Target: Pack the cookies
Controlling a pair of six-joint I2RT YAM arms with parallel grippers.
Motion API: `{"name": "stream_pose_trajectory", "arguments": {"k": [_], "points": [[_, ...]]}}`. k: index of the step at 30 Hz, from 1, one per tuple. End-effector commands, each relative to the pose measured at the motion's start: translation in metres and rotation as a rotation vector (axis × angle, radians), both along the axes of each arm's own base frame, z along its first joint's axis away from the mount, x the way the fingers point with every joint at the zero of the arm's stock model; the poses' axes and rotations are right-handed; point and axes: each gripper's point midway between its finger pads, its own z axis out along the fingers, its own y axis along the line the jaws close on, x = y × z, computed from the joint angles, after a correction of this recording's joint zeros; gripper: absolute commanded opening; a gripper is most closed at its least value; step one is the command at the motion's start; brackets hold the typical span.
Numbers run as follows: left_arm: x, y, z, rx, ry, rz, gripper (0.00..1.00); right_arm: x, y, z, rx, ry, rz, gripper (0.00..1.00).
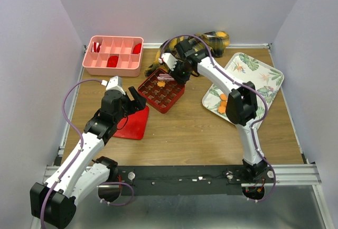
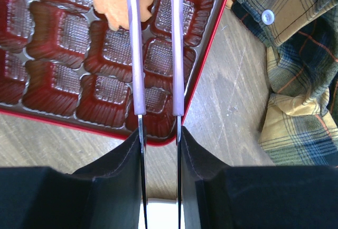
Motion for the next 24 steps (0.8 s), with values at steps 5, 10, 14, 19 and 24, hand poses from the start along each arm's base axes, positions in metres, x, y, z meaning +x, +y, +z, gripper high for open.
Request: {"name": "stream_pose_trajectory", "arguments": {"k": [5,10,14,19,24], "points": [[0.003,0.006,0.009,0.002,-0.021,0.030,0.91,-0.001,0.005,-0.013,-0.023,0.013,0.025,0.32],[0.003,0.006,0.010,-0.001,-0.025,0.031,0.91,-0.006,0.005,-0.013,-0.019,0.034,0.049,0.31],[0.003,0.006,0.010,-0.001,-0.025,0.032,0.91,-0.008,0.005,-0.007,-0.009,0.029,0.052,0.31],[0.001,0.006,0.008,-0.004,-0.024,0.032,0.91,-0.008,0.005,0.003,0.003,0.013,0.051,0.31],[0.000,0.007,0.008,-0.004,-0.027,0.035,0.90,-0.008,0.004,0.006,0.003,0.007,0.051,0.31]]}}
